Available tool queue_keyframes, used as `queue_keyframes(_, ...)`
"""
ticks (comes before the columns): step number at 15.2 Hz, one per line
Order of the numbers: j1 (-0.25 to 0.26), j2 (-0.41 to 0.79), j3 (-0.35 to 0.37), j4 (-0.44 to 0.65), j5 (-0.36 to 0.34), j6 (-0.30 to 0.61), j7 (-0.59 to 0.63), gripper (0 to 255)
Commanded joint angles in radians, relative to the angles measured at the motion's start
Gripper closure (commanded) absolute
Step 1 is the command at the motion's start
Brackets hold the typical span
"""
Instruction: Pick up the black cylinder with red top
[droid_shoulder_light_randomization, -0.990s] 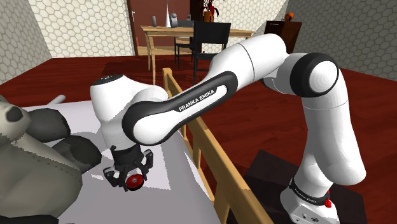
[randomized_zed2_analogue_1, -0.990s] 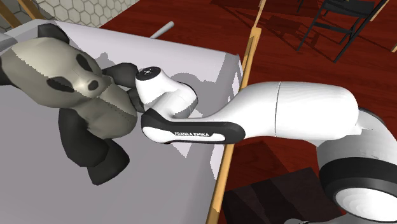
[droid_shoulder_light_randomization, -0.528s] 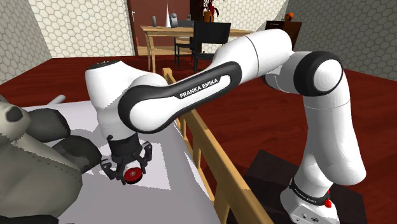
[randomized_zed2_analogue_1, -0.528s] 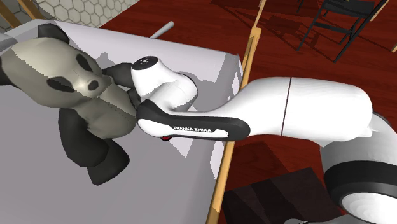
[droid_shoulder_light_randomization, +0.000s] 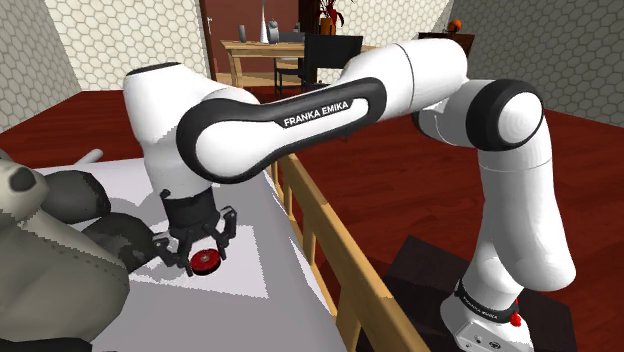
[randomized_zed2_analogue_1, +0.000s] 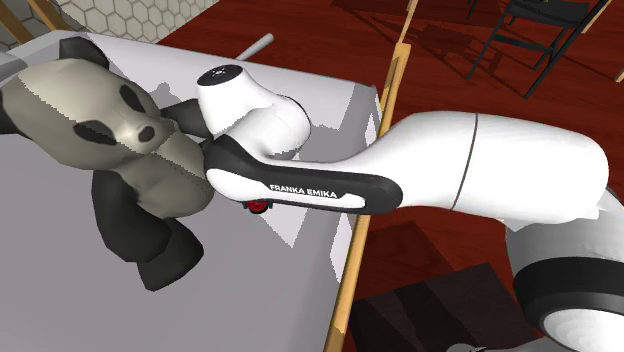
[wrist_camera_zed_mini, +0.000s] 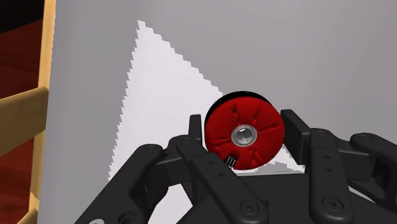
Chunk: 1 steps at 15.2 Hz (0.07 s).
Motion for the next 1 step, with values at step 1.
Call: queue_keyframes(1, 0.000, -0.001, 0.000, 0.007, 0.001, -0.008, 0.000, 255)
